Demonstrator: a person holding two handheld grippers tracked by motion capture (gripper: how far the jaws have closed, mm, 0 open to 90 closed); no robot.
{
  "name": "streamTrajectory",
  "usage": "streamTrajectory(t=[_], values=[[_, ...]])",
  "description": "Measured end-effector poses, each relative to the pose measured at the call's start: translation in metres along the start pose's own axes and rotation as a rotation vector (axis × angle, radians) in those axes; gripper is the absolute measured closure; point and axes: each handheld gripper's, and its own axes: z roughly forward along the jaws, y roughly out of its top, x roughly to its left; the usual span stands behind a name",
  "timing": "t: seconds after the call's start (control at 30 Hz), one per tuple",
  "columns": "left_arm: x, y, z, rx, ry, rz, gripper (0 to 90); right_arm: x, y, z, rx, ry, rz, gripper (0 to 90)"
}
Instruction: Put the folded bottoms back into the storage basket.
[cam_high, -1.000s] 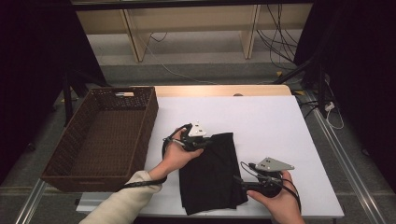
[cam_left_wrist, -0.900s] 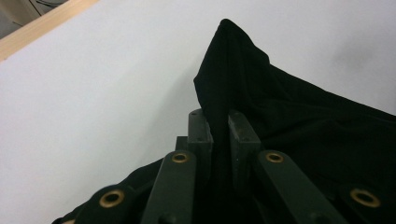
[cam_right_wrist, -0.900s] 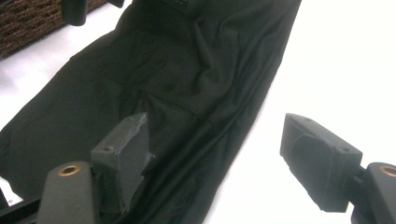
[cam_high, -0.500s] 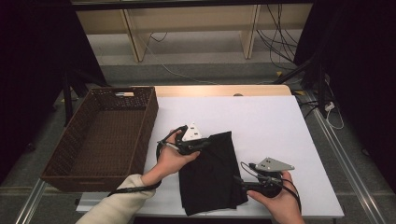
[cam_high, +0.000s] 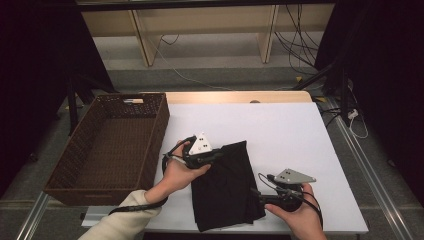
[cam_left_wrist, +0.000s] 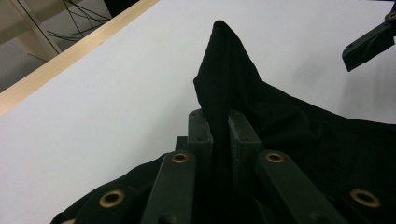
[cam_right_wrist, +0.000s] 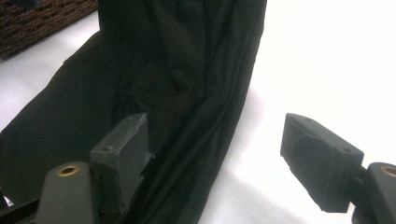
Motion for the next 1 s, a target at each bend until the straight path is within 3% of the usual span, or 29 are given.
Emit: streamTrajectory(t=[1.0], values=[[-0.009,0.011,-0.029,-0.051,0.026,0.051,81.2,-0.002,0.0,-0.001,-0.016,0.003,0.009,24.0]])
